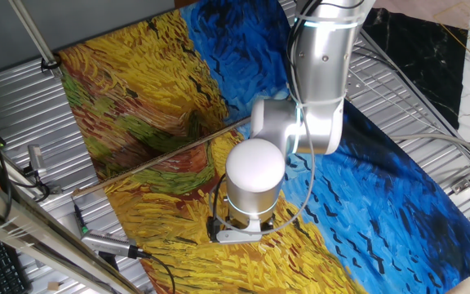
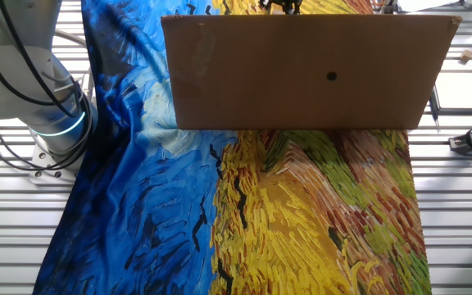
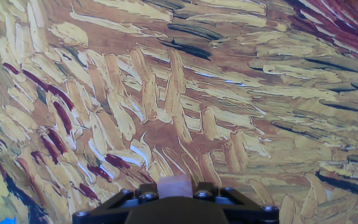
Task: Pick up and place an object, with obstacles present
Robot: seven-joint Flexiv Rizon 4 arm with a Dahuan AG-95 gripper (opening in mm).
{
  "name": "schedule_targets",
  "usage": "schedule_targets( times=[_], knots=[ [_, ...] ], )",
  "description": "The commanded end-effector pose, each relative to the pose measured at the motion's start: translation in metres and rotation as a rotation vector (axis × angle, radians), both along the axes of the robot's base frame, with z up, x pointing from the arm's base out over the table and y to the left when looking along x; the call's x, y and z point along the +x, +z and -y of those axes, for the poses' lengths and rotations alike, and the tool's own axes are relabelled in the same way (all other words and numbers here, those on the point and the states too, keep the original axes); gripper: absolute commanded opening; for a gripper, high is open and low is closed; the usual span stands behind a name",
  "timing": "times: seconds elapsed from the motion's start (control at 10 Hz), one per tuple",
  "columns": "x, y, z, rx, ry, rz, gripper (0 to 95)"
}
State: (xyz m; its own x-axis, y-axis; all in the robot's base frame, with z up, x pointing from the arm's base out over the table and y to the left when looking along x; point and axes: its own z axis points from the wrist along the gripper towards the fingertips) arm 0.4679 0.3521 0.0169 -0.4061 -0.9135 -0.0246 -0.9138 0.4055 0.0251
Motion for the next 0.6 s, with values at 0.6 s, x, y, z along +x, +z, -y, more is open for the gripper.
schedule_targets(
  times=[0.6],
  knots=[
    [-0.0021, 0.0085, -0.0008, 0.000, 0.000, -0.007, 57.0]
  ],
)
